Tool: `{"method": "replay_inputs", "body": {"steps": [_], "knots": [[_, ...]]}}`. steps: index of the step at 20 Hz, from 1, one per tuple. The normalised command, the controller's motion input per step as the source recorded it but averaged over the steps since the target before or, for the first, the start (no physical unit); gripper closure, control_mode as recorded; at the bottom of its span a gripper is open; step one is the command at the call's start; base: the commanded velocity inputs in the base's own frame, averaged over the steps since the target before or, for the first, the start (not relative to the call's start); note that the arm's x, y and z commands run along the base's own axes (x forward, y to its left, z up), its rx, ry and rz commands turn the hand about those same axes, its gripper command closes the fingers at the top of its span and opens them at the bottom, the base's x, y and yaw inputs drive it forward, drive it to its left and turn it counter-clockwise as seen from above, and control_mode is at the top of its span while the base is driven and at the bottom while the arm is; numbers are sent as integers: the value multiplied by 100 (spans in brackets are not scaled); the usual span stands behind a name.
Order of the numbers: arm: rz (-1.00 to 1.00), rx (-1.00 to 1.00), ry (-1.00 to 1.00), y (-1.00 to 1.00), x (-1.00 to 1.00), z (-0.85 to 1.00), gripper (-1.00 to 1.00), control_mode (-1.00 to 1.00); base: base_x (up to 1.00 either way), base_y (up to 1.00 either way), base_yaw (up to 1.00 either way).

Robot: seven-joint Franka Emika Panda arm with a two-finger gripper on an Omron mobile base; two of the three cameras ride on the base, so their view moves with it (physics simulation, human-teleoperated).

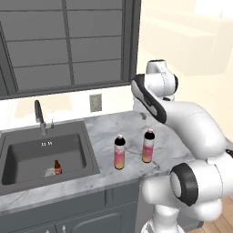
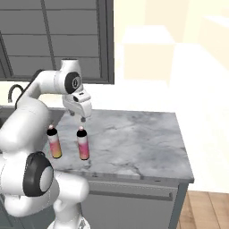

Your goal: Place the large bottle from the dining counter next to the other large bottle outside the sink, and place the small bottle from the dining counter next to the other small bottle inside the sink.

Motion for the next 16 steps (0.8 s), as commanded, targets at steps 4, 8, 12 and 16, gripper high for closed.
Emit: {"method": "replay_inputs", "body": {"steps": [4, 8, 12, 16], "knots": [[1, 1, -3, -11, -97, 23, -100, -100, 0, 0, 0], [7, 0, -3, -18, -51, 9, -100, -100, 0, 0, 0], [20, -1, -8, -19, -32, 1, -100, -100, 0, 0, 0], [28, 0, -16, -28, -38, 9, -100, -100, 0, 0, 0]]}}
